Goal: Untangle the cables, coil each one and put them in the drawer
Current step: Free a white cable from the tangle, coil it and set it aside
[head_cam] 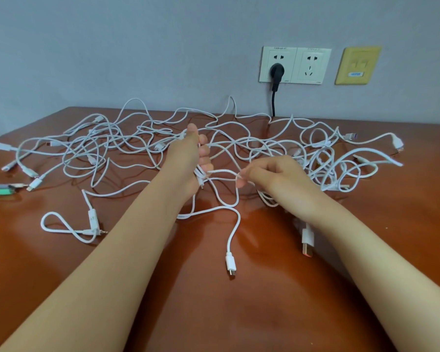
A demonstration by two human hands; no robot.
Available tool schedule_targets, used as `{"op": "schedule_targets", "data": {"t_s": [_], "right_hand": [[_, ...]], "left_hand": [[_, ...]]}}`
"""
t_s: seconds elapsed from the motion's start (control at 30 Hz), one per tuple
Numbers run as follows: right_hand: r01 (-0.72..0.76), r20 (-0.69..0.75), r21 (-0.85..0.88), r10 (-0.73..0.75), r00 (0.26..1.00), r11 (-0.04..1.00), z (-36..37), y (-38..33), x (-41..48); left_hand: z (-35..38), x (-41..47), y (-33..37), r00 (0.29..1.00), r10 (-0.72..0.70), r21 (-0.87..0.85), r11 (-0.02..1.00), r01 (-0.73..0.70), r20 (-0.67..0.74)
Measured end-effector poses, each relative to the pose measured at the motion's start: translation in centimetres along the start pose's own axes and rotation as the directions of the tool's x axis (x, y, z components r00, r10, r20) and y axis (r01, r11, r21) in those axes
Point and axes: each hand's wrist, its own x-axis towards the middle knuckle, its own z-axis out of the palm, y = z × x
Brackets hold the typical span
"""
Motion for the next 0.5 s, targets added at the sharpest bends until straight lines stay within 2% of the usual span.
{"op": "schedule_targets", "data": {"t_s": [0.1, 0.23, 0.3, 0.4, 0.5], "right_hand": [[0.053, -0.017, 0.086, -0.052, 0.999, 0.995, -0.1, 0.1, 0.0], [0.160, -0.091, 0.058, -0.154, 0.984, 0.985, 0.3, 0.4, 0.3], [0.218, -0.131, 0.001, -0.216, 0.967, 0.976, 0.4, 0.3, 0.3], [0.263, -0.225, -0.046, -0.266, 0.937, 0.964, 0.5, 0.3, 0.3], [0.184, -0.314, -0.222, -0.249, 0.916, 0.957, 0.2, 0.6, 0.1]], "left_hand": [[0.1, 0.1, -0.3, 1.000, 0.001, 0.151, 0.988, -0.003, 0.012], [0.4, -0.4, -0.9, 0.991, -0.085, 0.350, 0.936, 0.044, 0.103], [0.8, -0.8, -1.1, 0.977, -0.122, 0.416, 0.909, 0.038, 0.177], [1.2, -1.3, -1.4, 0.914, -0.219, 0.408, 0.910, 0.066, 0.341], [1.2, -1.6, -1.1, 0.863, -0.303, 0.482, 0.873, 0.080, 0.404]]}}
